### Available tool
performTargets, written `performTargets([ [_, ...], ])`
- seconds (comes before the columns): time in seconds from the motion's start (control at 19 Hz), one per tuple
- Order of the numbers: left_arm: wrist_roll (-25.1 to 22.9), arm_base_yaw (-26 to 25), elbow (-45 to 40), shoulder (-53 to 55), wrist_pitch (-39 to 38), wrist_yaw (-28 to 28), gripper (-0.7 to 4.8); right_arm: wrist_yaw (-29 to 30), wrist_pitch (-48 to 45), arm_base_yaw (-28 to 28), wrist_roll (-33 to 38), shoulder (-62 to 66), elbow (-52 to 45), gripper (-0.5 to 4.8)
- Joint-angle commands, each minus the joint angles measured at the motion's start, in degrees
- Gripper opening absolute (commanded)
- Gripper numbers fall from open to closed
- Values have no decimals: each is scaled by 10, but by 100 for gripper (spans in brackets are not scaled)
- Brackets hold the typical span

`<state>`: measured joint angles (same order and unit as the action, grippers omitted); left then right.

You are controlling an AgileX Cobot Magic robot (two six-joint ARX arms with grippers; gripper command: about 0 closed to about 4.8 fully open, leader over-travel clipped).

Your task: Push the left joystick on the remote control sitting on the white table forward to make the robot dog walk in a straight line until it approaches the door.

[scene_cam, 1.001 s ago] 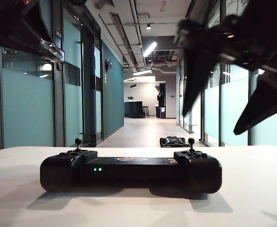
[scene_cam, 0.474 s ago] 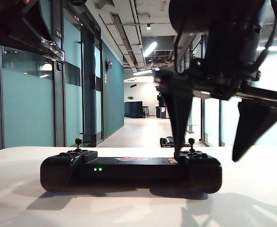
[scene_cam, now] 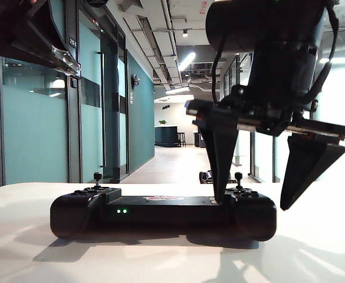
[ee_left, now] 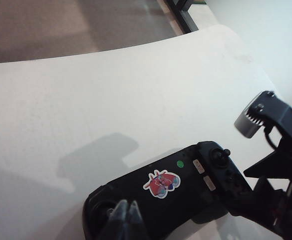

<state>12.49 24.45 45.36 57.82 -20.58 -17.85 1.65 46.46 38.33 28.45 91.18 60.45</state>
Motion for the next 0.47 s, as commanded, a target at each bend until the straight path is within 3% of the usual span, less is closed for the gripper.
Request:
performTargets([
  [0.05, -1, 0, 3, -2, 5, -4, -5, 3, -4, 2, -4, 7, 3, 418],
  [0.32, -2, 0, 3, -2, 5, -4, -5, 13, -4, 4, -4, 29, 1, 416],
  [0.47, -2, 0, 3, -2, 5, -4, -5, 12, -4, 4, -3, 39, 2, 298],
])
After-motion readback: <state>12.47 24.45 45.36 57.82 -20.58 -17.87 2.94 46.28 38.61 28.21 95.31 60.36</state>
